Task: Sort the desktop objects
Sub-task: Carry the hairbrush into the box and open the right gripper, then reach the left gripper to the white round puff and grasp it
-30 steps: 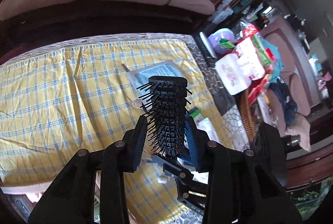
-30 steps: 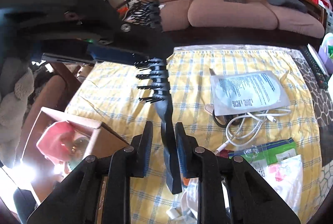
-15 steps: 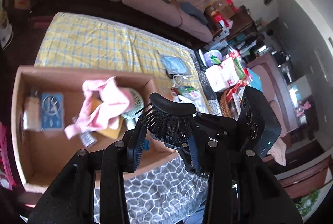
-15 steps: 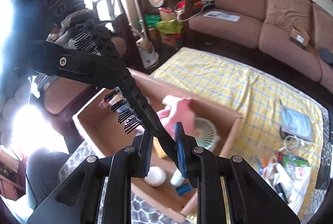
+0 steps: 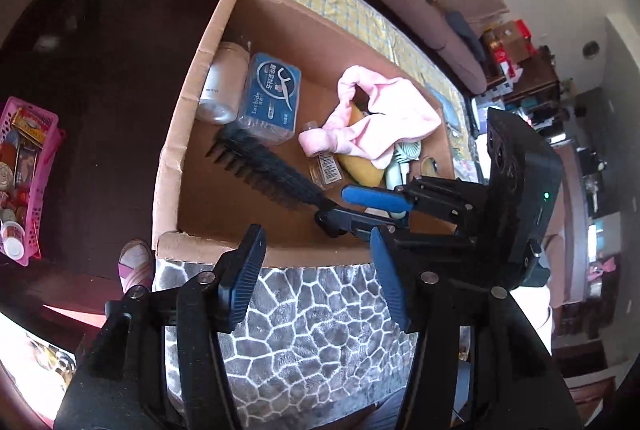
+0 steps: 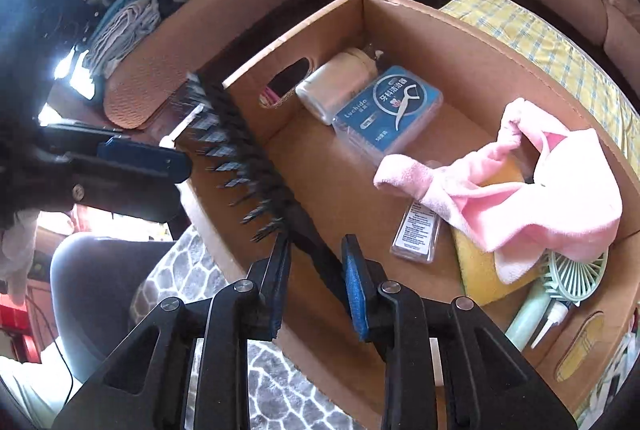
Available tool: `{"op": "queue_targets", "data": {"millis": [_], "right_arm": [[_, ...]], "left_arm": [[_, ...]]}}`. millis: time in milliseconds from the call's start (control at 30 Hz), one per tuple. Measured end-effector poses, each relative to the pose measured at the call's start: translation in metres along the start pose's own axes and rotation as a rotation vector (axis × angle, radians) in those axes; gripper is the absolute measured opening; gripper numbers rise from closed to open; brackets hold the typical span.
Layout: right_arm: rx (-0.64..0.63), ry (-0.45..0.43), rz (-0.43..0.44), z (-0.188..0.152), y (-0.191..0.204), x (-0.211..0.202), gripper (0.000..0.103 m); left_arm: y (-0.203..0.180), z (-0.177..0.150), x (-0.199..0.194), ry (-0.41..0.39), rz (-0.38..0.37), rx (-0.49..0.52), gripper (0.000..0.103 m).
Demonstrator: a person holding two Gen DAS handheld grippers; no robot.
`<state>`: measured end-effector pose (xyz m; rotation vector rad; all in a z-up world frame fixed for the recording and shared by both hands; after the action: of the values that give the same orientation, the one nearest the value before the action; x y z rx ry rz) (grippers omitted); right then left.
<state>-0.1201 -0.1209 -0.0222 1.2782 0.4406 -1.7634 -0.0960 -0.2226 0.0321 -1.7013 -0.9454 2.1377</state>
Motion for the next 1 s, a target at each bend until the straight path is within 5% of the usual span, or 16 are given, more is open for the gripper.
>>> {"op": "queue_targets", "data": {"millis": [333,533,767,1000], "right_arm": [[0.120,-0.175,-0.053,0.008,-0.017,-0.063,0.050],[0.169,-0.290,-0.141,-0.015,-0.022,-0.111,0.081],[0.302,-0.393,-0.229,-0.086,-0.055,-0.169,0.083],[0.473,-0.471,-0.375,-0.198,-0.111,-0.245,0.087]], "left_arm": [[-0.030,0.016,-0.012,-0.055,0.014,0.094,0.061],[-0.070,-0.004,0.005,-0.058,-0.044,0.179,0.098],[-0.133,-0.046,0.042,-0.018,-0.076,0.304,0.103],[-0.207,-0.096,0.092,0.031,-0.088,0.457,0.103]]}}
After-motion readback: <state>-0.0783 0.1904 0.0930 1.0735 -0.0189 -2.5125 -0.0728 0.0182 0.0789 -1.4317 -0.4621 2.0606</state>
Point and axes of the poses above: each gripper's, at about its wrist camera, not at the fingertips, and x roughly the way its jaws point, y to its left, z to its top, the point moved 10 cm from there along x, roughly the way its jaws point, and after that the axes turned 9 degrees about -x, right-handed, at the moved point
